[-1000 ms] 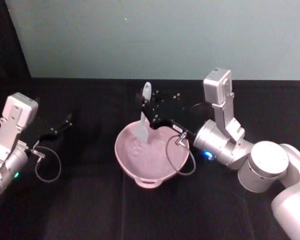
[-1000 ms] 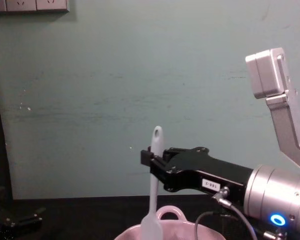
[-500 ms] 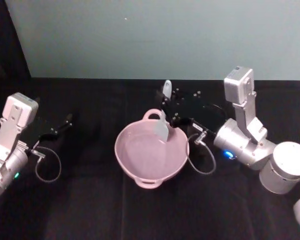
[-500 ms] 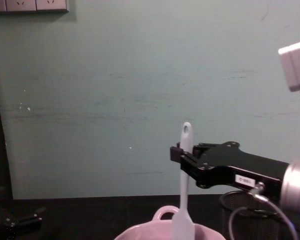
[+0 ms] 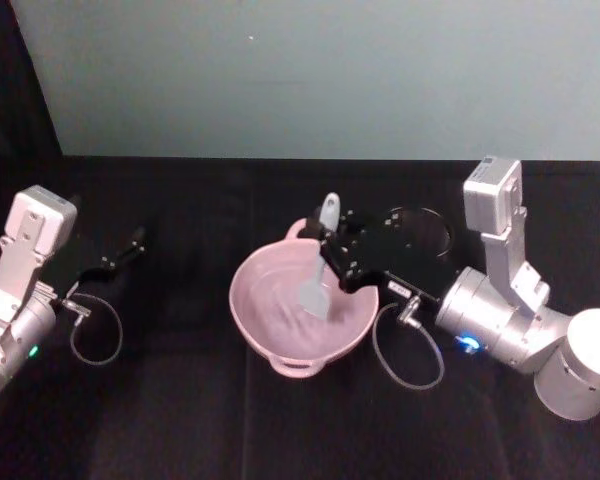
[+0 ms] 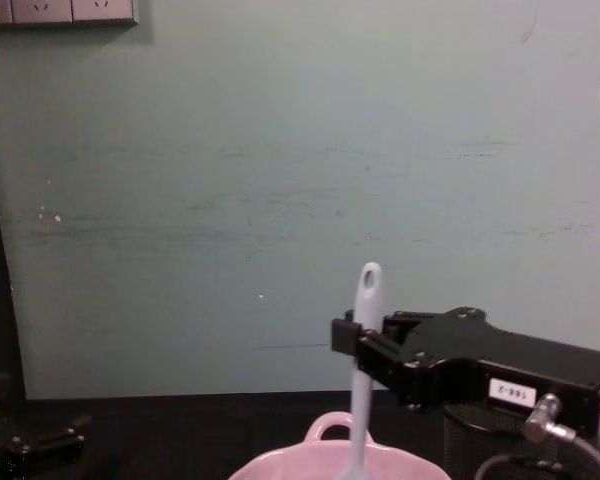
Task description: Use the one hand to pick up the spoon and stir the clear water in the bowl.
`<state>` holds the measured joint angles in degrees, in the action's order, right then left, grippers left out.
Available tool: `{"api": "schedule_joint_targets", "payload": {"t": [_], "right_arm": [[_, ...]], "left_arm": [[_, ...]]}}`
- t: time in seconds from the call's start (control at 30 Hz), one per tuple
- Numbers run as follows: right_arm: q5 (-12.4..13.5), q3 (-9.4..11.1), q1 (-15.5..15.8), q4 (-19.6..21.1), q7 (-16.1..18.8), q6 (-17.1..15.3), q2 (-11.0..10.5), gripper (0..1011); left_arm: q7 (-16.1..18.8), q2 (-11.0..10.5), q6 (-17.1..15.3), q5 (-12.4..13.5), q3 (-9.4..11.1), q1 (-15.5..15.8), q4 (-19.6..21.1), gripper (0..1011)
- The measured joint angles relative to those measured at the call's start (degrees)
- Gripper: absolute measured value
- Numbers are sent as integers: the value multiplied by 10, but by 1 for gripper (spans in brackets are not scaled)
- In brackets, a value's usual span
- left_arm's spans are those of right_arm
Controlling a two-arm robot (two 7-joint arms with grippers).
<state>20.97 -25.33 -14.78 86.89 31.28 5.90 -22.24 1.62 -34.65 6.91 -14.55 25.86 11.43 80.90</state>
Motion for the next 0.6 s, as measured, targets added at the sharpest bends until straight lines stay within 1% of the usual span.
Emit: {"api": "schedule_joint_targets", "payload": {"t": [0.07,0.17,0.3,0.43,0.6], "right_arm": [[5,-8,2,5,3,-4,0,114],[8,-14,1,5,4,-7,4,114],[10,-25,-7,-4,3,-11,14,114],[1,-34,-21,-26,-7,-3,30,114],[-10,-36,-36,-54,-19,13,48,114]], "left_arm": [[0,0,0,0,0,0,0,1011],[0,0,0,0,0,0,0,1011],[0,0,0,0,0,0,0,1011],[0,0,0,0,0,0,0,1011],[0,0,0,0,0,0,0,1011]]}}
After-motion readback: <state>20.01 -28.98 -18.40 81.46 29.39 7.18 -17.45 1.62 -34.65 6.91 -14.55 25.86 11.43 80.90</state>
